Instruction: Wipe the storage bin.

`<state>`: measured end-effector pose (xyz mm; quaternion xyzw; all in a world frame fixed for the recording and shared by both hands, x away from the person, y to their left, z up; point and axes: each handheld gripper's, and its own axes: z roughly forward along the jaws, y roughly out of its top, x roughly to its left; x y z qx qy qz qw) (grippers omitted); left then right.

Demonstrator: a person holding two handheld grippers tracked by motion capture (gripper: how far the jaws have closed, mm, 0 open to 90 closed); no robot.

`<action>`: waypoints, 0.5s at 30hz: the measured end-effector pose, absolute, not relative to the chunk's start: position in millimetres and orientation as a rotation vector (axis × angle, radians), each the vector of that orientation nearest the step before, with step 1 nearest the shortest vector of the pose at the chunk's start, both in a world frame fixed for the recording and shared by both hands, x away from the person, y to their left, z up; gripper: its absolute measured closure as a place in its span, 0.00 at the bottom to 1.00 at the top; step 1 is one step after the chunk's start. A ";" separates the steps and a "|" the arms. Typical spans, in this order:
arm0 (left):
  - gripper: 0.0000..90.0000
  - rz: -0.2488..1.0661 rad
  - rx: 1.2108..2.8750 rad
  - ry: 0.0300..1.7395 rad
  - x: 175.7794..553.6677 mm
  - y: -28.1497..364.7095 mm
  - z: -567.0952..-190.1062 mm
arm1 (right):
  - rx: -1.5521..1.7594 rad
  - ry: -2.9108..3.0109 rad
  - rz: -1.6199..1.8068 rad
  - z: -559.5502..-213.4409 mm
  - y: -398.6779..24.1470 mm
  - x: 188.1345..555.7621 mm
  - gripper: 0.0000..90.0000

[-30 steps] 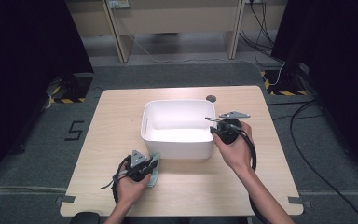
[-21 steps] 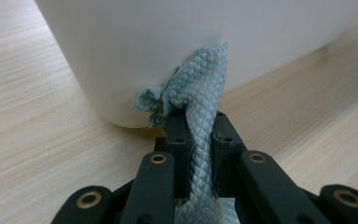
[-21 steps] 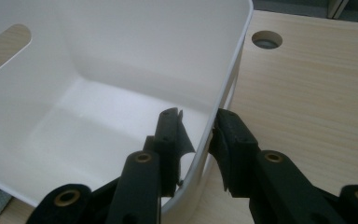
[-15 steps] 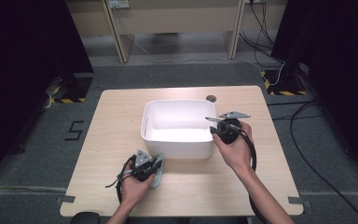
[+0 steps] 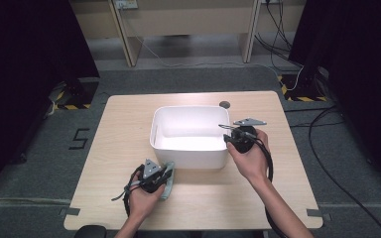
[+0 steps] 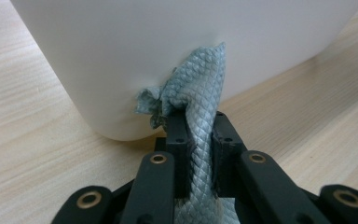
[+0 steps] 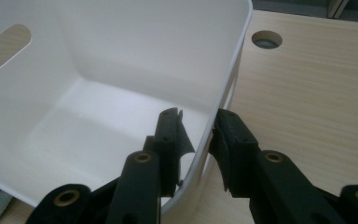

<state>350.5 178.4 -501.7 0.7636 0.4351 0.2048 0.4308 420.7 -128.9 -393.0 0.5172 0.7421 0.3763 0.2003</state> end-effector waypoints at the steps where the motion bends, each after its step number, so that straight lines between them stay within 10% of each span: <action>1: 0.89 0.513 1.901 1.083 350.4 178.3 -500.1 | 1.448 2.073 1.052 -393.0 -128.9 420.7 0.79; 15: 0.89 0.533 1.875 1.056 347.7 177.0 -485.4 | 1.447 2.072 1.050 -393.0 -128.8 420.9 0.79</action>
